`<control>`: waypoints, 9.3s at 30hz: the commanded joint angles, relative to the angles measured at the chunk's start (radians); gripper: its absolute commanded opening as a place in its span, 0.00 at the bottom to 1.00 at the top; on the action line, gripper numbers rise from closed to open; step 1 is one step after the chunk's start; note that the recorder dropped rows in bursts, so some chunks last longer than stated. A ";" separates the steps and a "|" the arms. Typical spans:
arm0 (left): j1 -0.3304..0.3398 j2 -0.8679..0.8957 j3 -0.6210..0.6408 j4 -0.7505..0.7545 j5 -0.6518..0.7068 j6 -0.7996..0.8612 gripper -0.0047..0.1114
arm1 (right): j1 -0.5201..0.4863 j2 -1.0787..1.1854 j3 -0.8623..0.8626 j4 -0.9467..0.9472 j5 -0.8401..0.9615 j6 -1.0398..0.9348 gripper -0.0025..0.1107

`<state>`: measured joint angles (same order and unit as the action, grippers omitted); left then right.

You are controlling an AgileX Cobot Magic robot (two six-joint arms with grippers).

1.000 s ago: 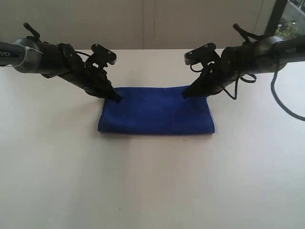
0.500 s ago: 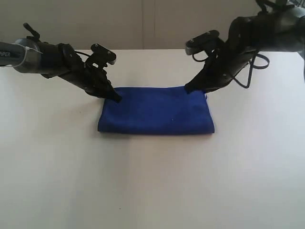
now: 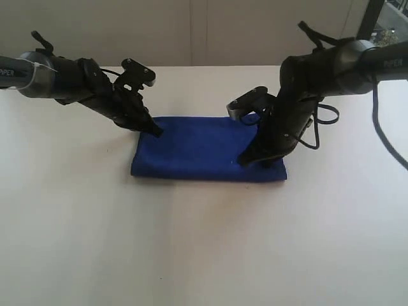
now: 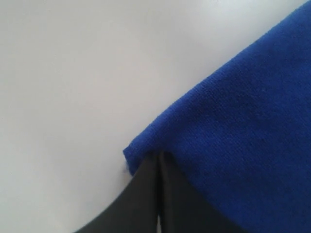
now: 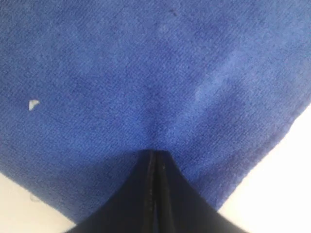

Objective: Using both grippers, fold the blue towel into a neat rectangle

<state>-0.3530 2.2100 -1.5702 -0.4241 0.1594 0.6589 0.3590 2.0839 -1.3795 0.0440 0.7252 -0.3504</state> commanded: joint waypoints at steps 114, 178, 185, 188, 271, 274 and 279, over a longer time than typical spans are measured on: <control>0.143 -1.558 0.817 0.036 0.409 -0.347 0.04 | -0.180 -1.993 0.787 0.037 -0.033 0.350 0.02; 0.143 -1.558 0.817 0.036 0.410 -0.347 0.04 | -0.273 -2.084 1.276 -0.225 -0.262 0.350 0.02; 0.143 -1.558 0.817 0.036 0.410 -0.347 0.04 | -0.273 -2.084 1.320 -0.225 -0.285 0.350 0.02; 0.143 -1.558 0.817 0.036 0.410 -0.347 0.04 | -0.273 -2.084 1.340 -0.225 -0.296 0.350 0.02; 0.380 -2.139 1.366 0.092 0.251 -0.281 0.04 | -0.273 -2.084 1.380 -0.156 -0.367 0.350 0.02; 0.380 -2.210 1.453 0.092 0.251 -0.239 0.04 | -0.273 -2.084 1.380 -0.156 -0.367 0.350 0.02; 0.380 -2.210 1.531 0.094 0.209 -0.200 0.04 | -0.273 -2.084 1.380 -0.156 -0.367 0.350 0.02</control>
<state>0.0238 0.0037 -0.0609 -0.3230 0.4026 0.4514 0.0918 0.0050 -0.0073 -0.1136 0.3676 0.0000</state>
